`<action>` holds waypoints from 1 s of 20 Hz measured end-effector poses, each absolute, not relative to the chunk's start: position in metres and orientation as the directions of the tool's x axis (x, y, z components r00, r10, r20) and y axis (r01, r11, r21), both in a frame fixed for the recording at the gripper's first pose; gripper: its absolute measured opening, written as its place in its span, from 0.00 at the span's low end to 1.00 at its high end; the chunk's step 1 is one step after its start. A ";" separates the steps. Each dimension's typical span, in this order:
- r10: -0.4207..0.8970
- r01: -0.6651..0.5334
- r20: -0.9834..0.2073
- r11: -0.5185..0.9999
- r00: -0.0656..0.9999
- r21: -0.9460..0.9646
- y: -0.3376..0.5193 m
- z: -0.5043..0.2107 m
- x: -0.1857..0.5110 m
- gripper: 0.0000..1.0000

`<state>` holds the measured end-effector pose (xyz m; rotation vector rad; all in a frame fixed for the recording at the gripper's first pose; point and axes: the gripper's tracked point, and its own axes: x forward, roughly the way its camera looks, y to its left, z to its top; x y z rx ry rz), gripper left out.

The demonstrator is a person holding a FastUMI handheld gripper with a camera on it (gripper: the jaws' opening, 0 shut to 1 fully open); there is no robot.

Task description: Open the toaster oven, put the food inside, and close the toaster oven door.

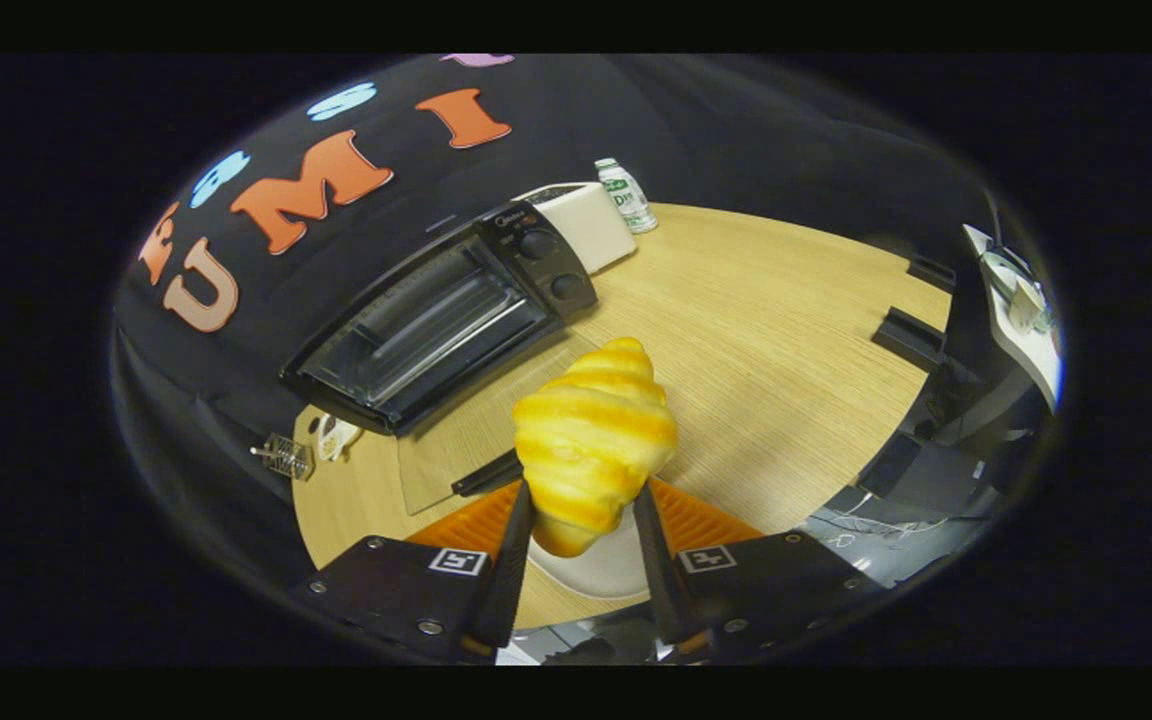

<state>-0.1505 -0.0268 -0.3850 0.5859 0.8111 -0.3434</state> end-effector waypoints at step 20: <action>0.242 0.280 -0.579 0.691 0.779 0.666 0.053 -0.362 -0.002 0.55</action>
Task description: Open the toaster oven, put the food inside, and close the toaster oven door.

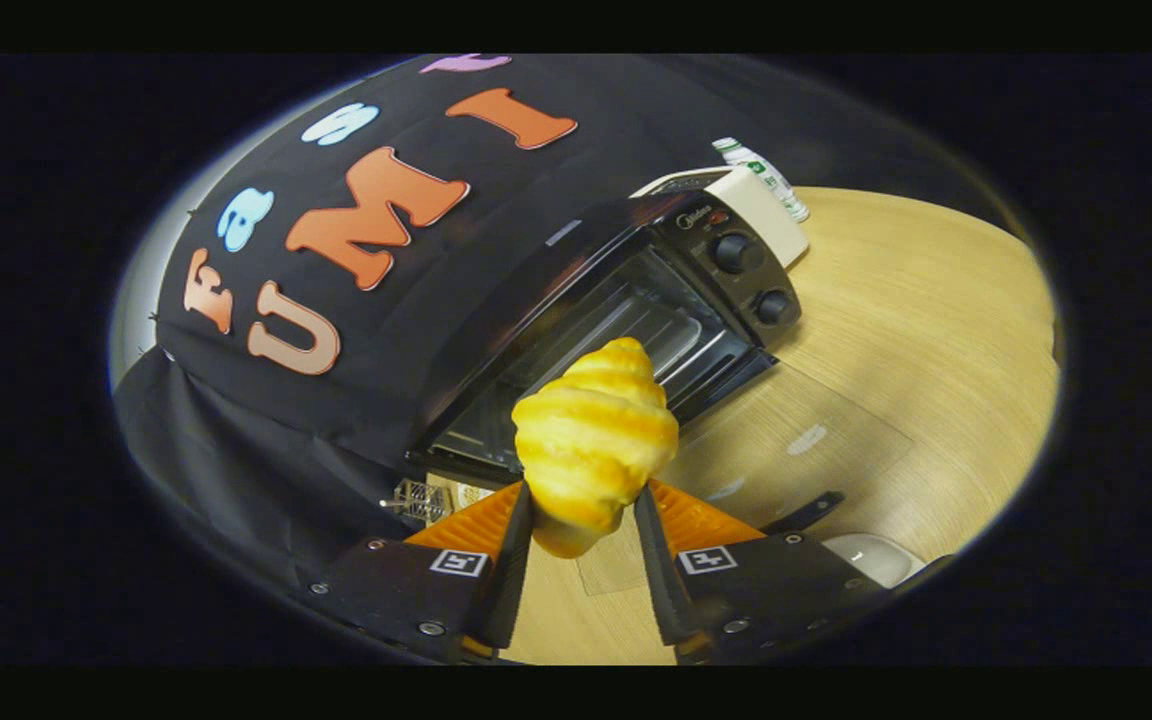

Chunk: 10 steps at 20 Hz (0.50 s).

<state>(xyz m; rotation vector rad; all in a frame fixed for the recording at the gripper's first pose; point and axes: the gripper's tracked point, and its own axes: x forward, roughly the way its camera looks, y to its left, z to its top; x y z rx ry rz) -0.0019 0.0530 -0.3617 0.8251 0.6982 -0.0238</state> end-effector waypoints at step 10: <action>0.317 0.303 -0.553 0.581 0.770 0.755 0.078 -0.383 0.063 0.55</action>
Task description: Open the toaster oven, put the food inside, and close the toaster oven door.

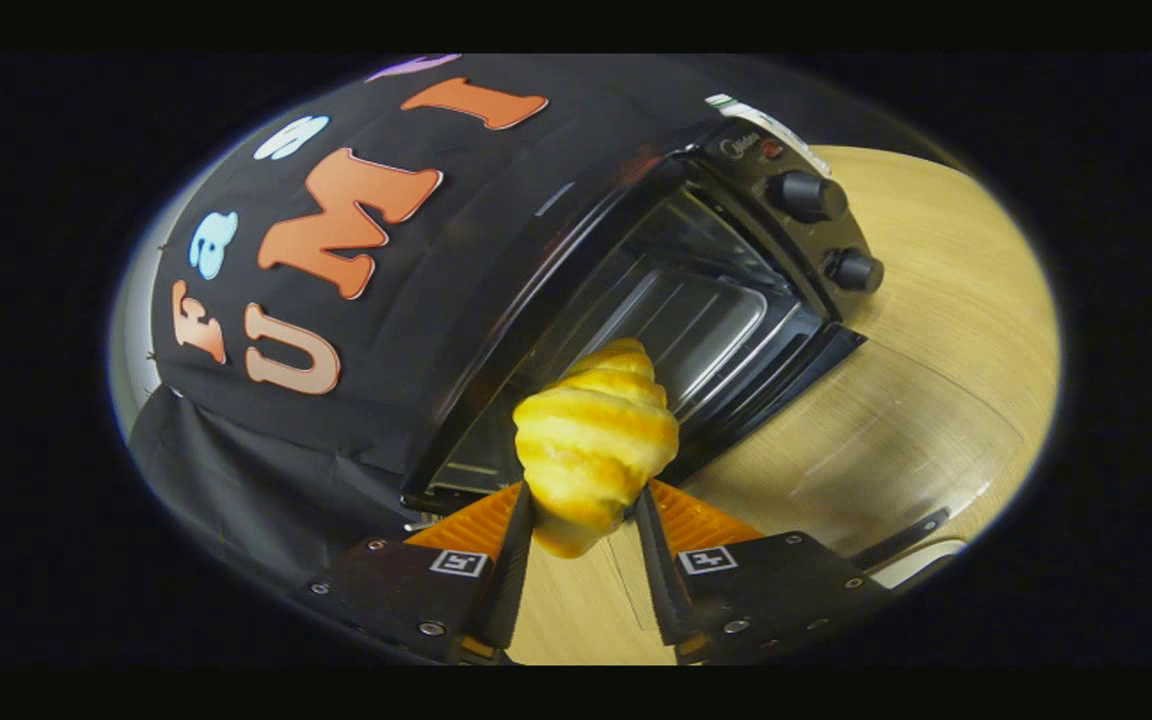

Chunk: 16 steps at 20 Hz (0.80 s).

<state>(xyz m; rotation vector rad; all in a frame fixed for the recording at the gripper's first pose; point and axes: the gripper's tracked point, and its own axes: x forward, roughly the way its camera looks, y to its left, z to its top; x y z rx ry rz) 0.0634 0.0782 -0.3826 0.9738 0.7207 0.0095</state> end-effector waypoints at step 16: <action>0.313 0.290 -0.505 0.535 0.804 0.793 0.078 -0.391 0.110 0.66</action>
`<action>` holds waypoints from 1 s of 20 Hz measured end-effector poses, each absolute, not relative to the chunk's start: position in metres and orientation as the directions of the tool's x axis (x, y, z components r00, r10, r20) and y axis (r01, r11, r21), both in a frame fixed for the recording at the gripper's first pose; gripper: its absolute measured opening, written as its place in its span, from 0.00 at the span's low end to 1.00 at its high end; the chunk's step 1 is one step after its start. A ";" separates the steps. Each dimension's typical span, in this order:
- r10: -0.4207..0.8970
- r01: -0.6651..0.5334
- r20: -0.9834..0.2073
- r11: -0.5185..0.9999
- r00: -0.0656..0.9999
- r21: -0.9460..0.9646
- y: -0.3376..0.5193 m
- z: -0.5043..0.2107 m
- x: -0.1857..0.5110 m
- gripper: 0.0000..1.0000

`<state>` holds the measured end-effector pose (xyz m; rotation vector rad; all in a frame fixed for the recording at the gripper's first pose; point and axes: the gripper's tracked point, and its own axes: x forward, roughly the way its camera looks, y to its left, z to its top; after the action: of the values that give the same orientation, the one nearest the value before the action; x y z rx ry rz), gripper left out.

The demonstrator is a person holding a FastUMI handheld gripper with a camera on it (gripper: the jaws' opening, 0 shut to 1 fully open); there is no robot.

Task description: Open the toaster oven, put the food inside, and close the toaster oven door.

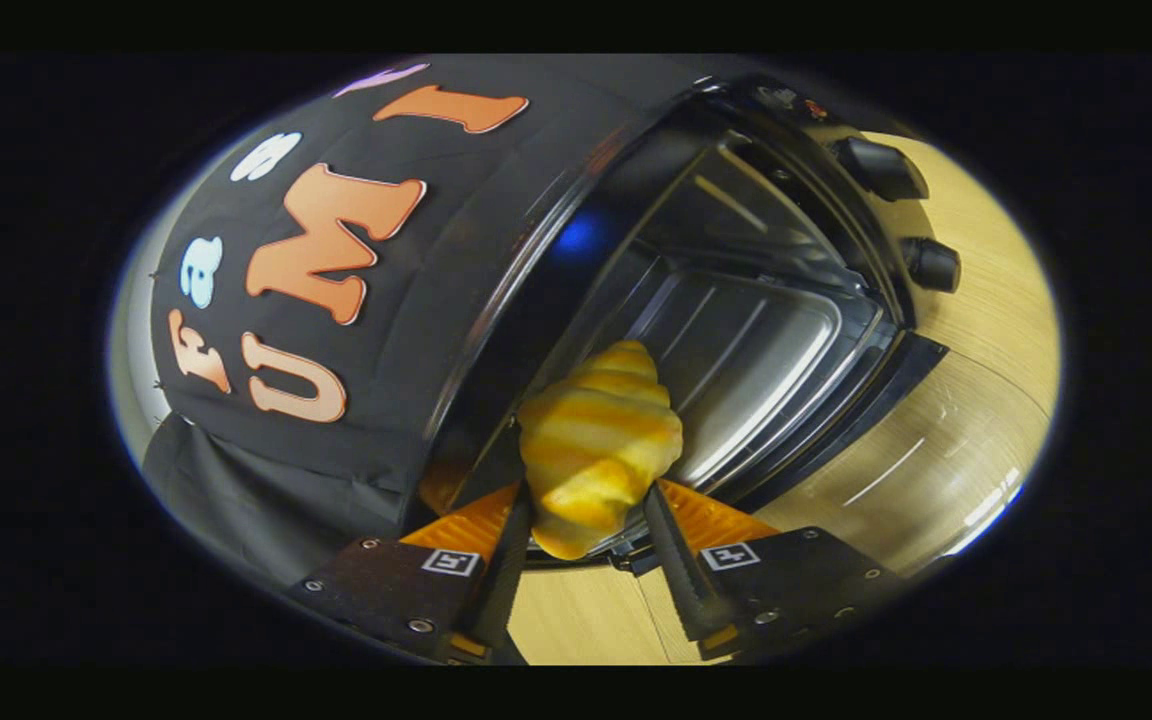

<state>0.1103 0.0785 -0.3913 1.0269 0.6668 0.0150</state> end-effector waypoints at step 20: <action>0.269 0.183 -0.528 0.734 0.806 0.654 0.064 -0.356 0.003 0.99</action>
<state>0.0030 0.0636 -0.3564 0.7583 0.6478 0.0510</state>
